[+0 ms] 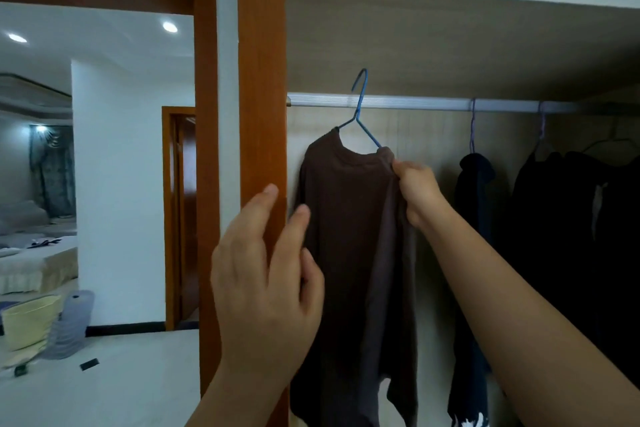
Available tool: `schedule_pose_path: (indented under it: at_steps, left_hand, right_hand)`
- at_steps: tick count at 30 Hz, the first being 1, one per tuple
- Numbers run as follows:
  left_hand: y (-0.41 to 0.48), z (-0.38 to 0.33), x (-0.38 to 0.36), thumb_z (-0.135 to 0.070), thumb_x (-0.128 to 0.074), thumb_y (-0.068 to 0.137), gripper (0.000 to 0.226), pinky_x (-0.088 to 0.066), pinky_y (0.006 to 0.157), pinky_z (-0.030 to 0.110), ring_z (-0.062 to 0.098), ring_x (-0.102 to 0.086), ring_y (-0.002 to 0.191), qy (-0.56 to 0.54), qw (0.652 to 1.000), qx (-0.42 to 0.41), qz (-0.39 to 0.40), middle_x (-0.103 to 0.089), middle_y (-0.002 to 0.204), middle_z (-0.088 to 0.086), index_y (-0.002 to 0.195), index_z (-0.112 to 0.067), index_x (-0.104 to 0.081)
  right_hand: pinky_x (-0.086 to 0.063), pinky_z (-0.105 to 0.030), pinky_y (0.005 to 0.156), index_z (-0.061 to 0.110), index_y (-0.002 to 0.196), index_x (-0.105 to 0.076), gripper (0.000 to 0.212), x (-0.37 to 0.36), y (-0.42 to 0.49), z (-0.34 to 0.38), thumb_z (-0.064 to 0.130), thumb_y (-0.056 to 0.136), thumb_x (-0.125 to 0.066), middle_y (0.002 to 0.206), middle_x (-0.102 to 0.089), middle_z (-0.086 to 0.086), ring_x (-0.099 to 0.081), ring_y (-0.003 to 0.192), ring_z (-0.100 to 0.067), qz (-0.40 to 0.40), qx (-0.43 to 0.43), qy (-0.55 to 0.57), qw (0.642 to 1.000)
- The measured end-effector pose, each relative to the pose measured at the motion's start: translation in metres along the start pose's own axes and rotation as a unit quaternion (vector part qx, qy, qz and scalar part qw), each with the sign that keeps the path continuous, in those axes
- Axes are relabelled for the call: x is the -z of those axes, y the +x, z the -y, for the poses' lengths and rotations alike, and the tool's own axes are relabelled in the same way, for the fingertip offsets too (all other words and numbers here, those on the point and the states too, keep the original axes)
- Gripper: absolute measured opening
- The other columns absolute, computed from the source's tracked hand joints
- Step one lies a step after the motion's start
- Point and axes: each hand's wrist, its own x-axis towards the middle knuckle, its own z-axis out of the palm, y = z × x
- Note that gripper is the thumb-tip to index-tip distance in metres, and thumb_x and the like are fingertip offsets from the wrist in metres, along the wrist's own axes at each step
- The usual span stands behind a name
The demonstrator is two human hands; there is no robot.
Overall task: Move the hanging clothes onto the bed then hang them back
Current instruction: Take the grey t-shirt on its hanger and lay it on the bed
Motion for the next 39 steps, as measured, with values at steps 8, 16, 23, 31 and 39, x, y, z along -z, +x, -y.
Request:
schedule_pose_path:
  at_steps: [8, 16, 23, 31, 39]
  left_hand:
    - [-0.044, -0.042, -0.033, -0.014, -0.051, 0.081, 0.029, -0.039, 0.092, 0.025, 0.016, -0.05, 0.109, -0.16, 0.977, 0.004, 0.139, -0.06, 0.116, 0.009, 0.11, -0.016, -0.053]
    - [-0.099, -0.08, -0.073, -0.016, -0.049, 0.081, 0.034, -0.04, 0.092, 0.032, 0.021, -0.048, 0.109, -0.277, 0.937, 0.096, 0.192, -0.055, 0.12, 0.014, 0.114, -0.009, -0.053]
    - [-0.163, -0.099, -0.093, -0.023, -0.042, 0.085, 0.051, -0.034, 0.103, 0.043, 0.036, -0.041, 0.125, -0.313, 0.89, 0.18, 0.278, -0.044, 0.135, 0.024, 0.13, 0.0, -0.04]
    - [-0.235, -0.116, -0.096, -0.034, -0.033, 0.089, 0.056, -0.036, 0.097, 0.054, 0.047, -0.049, 0.114, -0.314, 0.826, 0.153, 0.443, -0.052, 0.124, 0.03, 0.127, 0.006, -0.044]
    - [-0.298, -0.145, -0.075, -0.013, -0.049, 0.092, 0.021, -0.035, 0.065, 0.037, 0.04, -0.057, 0.083, -0.4, 0.65, 0.139, 0.632, -0.061, 0.088, 0.024, 0.094, 0.005, -0.06]
  right_hand:
    - [-0.053, -0.024, 0.068, 0.008, 0.082, -0.064, 0.027, 0.077, -0.074, -0.025, 0.013, 0.096, -0.041, 0.073, -0.07, -0.006, -0.065, 0.068, -0.014, 0.032, 0.022, -0.001, 0.999]
    - [-0.052, -0.022, 0.062, 0.004, 0.08, -0.064, 0.025, 0.18, -0.152, -0.054, 0.014, 0.092, -0.044, 0.07, -0.068, -0.006, -0.064, 0.064, -0.014, 0.025, -0.076, -0.048, 0.996]
    - [-0.046, -0.023, 0.062, -0.003, 0.087, -0.065, 0.062, 0.258, -0.244, -0.063, 0.046, 0.053, -0.082, 0.075, -0.061, -0.016, -0.057, 0.066, -0.02, -0.041, -0.173, -0.088, 0.98]
    - [-0.04, -0.016, 0.047, 0.003, 0.064, -0.059, 0.05, 0.31, -0.354, -0.06, 0.042, 0.049, -0.087, 0.054, -0.054, -0.003, -0.049, 0.046, -0.011, -0.156, -0.223, -0.09, 0.958]
    - [-0.04, -0.011, 0.045, 0.006, 0.065, -0.058, 0.041, 0.324, -0.433, -0.061, 0.042, 0.061, -0.078, 0.053, -0.053, 0.003, -0.049, 0.048, -0.006, -0.283, -0.307, -0.268, 0.868]
